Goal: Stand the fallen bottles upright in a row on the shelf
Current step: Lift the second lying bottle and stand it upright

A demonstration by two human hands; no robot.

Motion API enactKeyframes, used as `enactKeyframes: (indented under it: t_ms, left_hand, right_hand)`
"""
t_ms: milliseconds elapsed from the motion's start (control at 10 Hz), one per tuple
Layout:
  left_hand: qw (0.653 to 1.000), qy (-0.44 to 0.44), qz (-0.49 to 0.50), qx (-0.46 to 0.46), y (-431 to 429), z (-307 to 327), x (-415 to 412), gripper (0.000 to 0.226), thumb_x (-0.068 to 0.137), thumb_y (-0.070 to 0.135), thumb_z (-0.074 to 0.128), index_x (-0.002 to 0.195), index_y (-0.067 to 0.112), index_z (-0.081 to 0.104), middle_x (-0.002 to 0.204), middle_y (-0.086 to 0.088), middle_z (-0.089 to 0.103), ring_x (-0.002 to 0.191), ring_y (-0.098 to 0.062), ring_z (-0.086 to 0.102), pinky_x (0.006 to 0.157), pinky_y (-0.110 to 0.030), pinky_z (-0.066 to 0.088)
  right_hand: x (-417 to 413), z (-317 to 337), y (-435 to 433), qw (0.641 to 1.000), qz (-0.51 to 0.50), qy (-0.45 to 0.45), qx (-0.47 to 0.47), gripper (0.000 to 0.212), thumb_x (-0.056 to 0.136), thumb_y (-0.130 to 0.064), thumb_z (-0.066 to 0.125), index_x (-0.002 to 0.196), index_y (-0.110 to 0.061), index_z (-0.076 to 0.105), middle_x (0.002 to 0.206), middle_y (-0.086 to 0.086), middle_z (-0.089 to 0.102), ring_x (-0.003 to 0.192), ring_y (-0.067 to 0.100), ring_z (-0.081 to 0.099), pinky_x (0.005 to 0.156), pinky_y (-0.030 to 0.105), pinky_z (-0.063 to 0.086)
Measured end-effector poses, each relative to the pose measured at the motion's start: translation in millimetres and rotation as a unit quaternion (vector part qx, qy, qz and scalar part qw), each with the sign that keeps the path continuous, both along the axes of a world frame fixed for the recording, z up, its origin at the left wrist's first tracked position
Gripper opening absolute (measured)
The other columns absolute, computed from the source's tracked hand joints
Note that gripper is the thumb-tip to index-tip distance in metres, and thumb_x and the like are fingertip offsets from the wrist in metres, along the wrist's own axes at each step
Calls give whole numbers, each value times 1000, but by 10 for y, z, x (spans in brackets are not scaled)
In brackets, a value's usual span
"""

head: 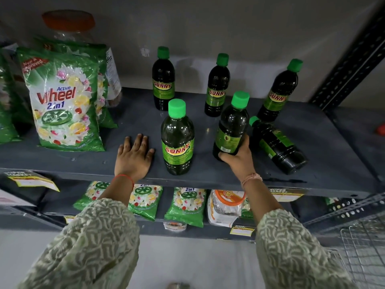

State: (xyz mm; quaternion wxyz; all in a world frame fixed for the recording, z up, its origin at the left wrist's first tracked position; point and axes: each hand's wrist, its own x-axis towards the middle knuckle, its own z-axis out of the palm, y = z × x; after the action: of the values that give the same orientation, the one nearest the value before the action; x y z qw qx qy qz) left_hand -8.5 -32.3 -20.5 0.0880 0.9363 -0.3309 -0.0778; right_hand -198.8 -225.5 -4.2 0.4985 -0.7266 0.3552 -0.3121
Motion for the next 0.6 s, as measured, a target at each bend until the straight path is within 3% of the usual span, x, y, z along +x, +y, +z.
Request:
enactKeyframes:
  t_ms: [100, 200, 300, 400, 500, 600]
  left_hand:
    - [1000, -1, 0, -4, 2, 2, 2, 57, 97, 41, 21, 149, 19, 9, 160, 0, 6, 147, -30, 2, 121, -44, 7]
    - [1000, -1, -3, -9, 0, 1, 4, 57, 97, 40, 22, 148, 18, 11, 160, -1, 8, 147, -30, 3, 120, -44, 8]
    - [1000, -2, -5, -10, -5, -1, 8, 57, 97, 40, 23, 148, 18, 11, 160, -1, 9, 147, -31, 4, 120, -44, 9]
    - [1000, -1, -6, -11, 3, 1, 10, 57, 97, 40, 23, 148, 17, 12, 160, -2, 10, 147, -31, 4, 120, -44, 9]
    - [1000, -2, -5, -11, 5, 7, 6, 57, 97, 40, 23, 148, 17, 12, 160, -2, 9, 147, -32, 4, 120, -44, 9]
    - [1000, -3, -4, -10, -5, 1, 6, 57, 97, 40, 22, 148, 18, 11, 160, -2, 9, 147, -31, 3, 120, -44, 8]
  right_hand:
    - [6, -46, -6, 999, -21, 6, -48, 108, 50, -26, 89, 136, -13, 25, 135, 8, 39, 129, 22, 37, 109, 36, 31]
    - [-12, 4, 44, 1000, -24, -1, -10, 80, 56, -16, 87, 118, -13, 37, 118, 6, 51, 113, 19, 50, 95, 31, 42]
    - [-56, 62, -49, 999, 27, 20, 25, 64, 67, -4, 78, 120, -8, 43, 110, 1, 55, 107, 18, 53, 92, 30, 42]
    - [-105, 105, -168, 992, 103, 61, 48, 65, 77, 0, 67, 134, -11, 37, 121, 0, 50, 123, 19, 45, 101, 28, 32]
    - [-125, 71, -194, 988, 132, 55, 65, 88, 79, -2, 67, 146, -15, 11, 141, 0, 36, 131, 11, 31, 106, 24, 25]
    - [-42, -26, -129, 999, 32, 34, 16, 118, 54, -18, 87, 144, -15, 11, 145, 5, 29, 135, 18, 28, 112, 34, 26]
